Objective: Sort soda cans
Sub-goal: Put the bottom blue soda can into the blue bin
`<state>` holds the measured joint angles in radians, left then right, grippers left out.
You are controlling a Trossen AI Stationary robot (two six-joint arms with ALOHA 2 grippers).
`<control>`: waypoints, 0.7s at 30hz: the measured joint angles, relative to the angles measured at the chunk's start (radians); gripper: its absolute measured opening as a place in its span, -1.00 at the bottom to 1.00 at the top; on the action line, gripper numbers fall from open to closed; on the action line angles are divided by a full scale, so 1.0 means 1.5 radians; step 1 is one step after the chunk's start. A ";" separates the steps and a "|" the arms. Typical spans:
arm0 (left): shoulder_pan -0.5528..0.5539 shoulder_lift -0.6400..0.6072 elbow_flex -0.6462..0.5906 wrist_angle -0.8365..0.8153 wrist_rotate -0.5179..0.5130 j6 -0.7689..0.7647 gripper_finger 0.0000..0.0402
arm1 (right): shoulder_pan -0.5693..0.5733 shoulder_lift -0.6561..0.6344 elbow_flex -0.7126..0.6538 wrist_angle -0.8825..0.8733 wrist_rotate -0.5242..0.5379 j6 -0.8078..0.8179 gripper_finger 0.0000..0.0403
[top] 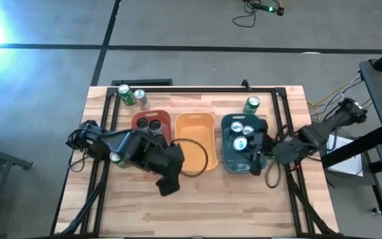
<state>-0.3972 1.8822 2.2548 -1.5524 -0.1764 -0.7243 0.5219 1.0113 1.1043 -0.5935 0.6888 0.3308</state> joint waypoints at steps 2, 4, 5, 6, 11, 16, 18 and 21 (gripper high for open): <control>-0.008 -0.003 -0.020 0.016 0.011 -0.001 0.53 | 0.001 -0.030 -0.051 0.057 0.002 0.000 0.15; -0.010 -0.003 -0.042 -0.025 0.009 -0.006 0.53 | 0.001 -0.046 -0.101 0.111 0.006 0.008 0.15; -0.010 -0.005 -0.056 -0.015 0.007 -0.007 0.53 | 0.001 -0.050 -0.125 0.121 0.007 0.008 0.15; -0.009 -0.010 -0.075 -0.003 0.006 -0.009 0.53 | 0.001 -0.053 -0.144 0.140 0.005 0.007 0.14; 0.003 -0.052 -0.191 -0.013 -0.001 -0.017 0.53 | 0.004 -0.060 -0.196 0.222 -0.004 0.029 0.14; 0.007 -0.122 -0.359 0.061 -0.062 0.022 0.53 | 0.006 -0.039 -0.199 0.213 -0.018 0.042 0.14; 0.006 -0.158 -0.426 0.123 -0.045 0.038 0.53 | 0.007 -0.031 -0.186 0.216 -0.024 0.043 0.14; 0.013 -0.197 -0.525 0.184 -0.006 0.054 0.53 | 0.010 -0.020 -0.170 0.201 -0.028 0.048 0.14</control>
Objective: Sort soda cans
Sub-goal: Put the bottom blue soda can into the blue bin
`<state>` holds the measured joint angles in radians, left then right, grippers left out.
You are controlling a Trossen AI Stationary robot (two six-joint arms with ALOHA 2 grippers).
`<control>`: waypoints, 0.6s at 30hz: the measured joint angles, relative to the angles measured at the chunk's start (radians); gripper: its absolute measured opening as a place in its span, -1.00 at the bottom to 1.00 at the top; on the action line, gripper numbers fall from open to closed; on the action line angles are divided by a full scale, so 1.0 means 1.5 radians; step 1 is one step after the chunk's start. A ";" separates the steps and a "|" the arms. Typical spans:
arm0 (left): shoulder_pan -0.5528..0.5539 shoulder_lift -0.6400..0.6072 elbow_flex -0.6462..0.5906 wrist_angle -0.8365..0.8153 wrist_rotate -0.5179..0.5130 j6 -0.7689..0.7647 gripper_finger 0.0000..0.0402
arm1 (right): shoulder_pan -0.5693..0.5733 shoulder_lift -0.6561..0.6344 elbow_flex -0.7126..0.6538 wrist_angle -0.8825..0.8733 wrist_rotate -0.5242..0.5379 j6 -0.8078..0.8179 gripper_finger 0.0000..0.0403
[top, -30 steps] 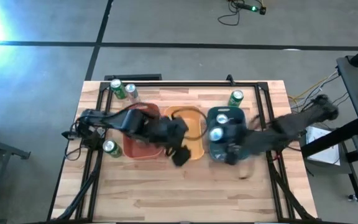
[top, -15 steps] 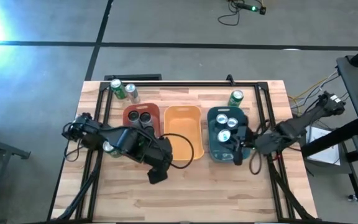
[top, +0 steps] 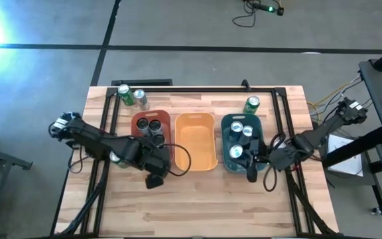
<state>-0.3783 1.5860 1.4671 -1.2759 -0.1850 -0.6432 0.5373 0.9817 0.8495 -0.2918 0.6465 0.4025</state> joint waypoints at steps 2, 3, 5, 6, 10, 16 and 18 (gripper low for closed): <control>0.002 -0.023 -0.053 0.018 0.007 -0.002 0.53 | 0.000 0.007 0.012 -0.012 -0.001 0.003 0.15; 0.002 -0.035 -0.077 0.024 0.007 -0.002 0.53 | 0.000 0.008 0.022 -0.022 -0.002 0.010 0.15; 0.002 -0.058 -0.120 0.035 0.014 -0.001 0.53 | 0.000 0.009 0.043 -0.057 0.000 0.029 0.15; 0.002 -0.066 -0.139 0.040 0.023 0.001 0.53 | 0.000 0.010 0.054 -0.079 0.000 0.037 0.15; 0.003 -0.103 -0.203 0.083 0.082 0.004 0.53 | 0.000 0.012 0.084 -0.148 -0.002 0.070 0.15; 0.001 -0.125 -0.251 0.095 0.141 0.031 0.53 | -0.001 0.012 0.115 -0.198 0.000 0.086 0.14; 0.002 -0.130 -0.265 0.095 0.165 0.046 0.53 | -0.001 0.011 0.113 -0.197 0.003 0.086 0.15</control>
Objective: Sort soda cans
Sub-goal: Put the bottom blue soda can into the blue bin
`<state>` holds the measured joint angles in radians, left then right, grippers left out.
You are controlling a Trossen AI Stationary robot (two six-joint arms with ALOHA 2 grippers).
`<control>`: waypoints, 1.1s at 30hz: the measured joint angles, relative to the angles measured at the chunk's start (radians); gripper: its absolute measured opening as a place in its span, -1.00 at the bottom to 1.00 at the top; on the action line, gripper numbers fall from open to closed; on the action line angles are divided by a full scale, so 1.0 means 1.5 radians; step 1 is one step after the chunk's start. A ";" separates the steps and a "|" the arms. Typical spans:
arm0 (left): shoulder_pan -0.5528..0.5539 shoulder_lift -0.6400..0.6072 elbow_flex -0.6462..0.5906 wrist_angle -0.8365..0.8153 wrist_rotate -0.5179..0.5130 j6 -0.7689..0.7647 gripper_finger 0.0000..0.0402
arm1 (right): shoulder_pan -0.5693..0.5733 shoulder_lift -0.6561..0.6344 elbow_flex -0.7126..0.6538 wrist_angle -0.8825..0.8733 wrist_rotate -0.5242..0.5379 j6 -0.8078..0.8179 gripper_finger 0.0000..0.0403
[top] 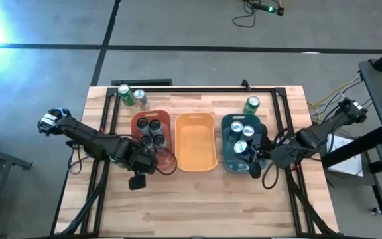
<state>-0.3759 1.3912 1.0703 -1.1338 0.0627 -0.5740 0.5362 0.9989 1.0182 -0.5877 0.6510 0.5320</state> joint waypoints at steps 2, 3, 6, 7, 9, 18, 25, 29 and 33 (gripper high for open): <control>0.000 0.000 -0.011 -0.005 0.021 0.011 0.53 | 0.000 -0.001 -0.009 0.001 0.002 0.005 0.16; 0.000 -0.001 -0.014 -0.008 0.025 0.015 0.53 | 0.000 0.000 -0.015 0.001 0.002 0.015 0.17; -0.001 -0.003 -0.020 -0.017 0.038 0.029 0.53 | 0.000 0.006 -0.031 0.008 0.002 0.032 0.15; -0.001 -0.003 -0.022 -0.021 0.039 0.033 0.53 | 0.000 0.008 -0.037 0.018 0.002 0.034 0.14; -0.001 -0.003 -0.023 -0.027 0.040 0.038 0.53 | 0.000 0.012 -0.047 0.045 -0.001 0.035 0.14; -0.002 -0.006 -0.023 -0.082 0.053 0.057 0.53 | 0.000 0.038 -0.055 0.077 -0.003 0.031 0.14; -0.002 -0.010 -0.023 -0.089 0.054 0.051 0.53 | 0.000 0.066 -0.060 0.104 0.037 0.002 0.17; -0.002 -0.011 -0.015 -0.097 0.057 0.022 0.53 | -0.007 0.078 -0.071 0.141 0.082 -0.044 0.14; 0.009 -0.010 0.047 -0.094 0.067 -0.015 0.53 | -0.025 0.077 -0.109 0.198 0.120 -0.076 0.13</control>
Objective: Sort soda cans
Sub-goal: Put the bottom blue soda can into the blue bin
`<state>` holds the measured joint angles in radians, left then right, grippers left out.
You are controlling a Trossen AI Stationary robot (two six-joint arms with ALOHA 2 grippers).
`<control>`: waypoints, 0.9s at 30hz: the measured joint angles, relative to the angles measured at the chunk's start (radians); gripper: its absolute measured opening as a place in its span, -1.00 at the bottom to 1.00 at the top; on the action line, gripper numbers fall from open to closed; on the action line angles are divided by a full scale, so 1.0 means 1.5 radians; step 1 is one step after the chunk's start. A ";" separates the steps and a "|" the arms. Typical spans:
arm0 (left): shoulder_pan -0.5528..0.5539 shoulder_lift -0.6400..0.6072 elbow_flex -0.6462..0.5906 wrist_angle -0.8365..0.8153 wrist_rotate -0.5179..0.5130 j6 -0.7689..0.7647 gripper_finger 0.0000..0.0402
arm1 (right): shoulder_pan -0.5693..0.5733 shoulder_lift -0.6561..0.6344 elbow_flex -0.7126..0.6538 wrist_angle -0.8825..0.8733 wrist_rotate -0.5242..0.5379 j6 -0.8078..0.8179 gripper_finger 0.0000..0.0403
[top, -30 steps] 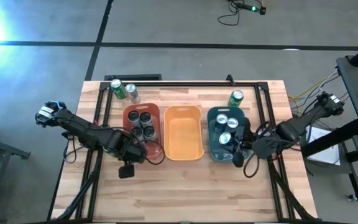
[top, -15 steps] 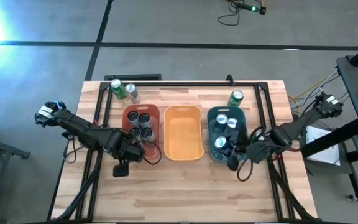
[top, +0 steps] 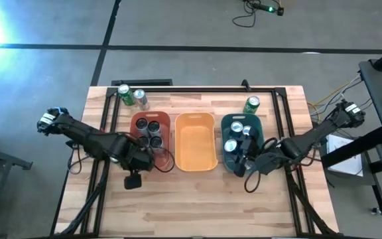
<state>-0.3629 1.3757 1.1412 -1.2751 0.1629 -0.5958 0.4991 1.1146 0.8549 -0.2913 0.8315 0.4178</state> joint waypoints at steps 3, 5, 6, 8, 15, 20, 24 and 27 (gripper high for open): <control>0.001 0.000 0.051 0.000 -0.024 -0.023 0.53 | -0.014 -0.004 -0.044 0.072 0.000 -0.026 0.16; 0.002 0.000 0.078 0.000 -0.033 -0.050 0.53 | -0.021 -0.004 -0.072 0.126 0.000 -0.039 0.16; 0.003 0.000 0.091 0.001 -0.041 -0.069 0.53 | -0.023 -0.002 -0.087 0.148 0.001 -0.051 0.15; 0.006 0.001 0.117 0.024 -0.070 -0.116 0.53 | -0.025 0.005 -0.116 0.197 0.007 -0.076 0.13; 0.032 0.003 0.170 0.293 -0.239 -0.203 0.53 | -0.028 0.010 -0.181 0.331 0.007 -0.112 0.15; 0.052 0.031 0.180 0.449 -0.377 -0.140 0.53 | -0.028 -0.030 -0.169 0.460 -0.025 -0.171 0.14; 0.074 0.080 0.181 0.618 -0.330 -0.075 0.53 | -0.037 -0.064 -0.150 0.558 -0.085 -0.249 0.14; 0.086 0.123 0.180 0.730 -0.324 -0.020 0.53 | -0.044 -0.086 -0.120 0.573 -0.120 -0.256 0.16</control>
<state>-0.2334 1.5607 1.4105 -0.1794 -0.3237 -0.6261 0.4328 0.9860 0.6748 0.5681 0.6513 0.0332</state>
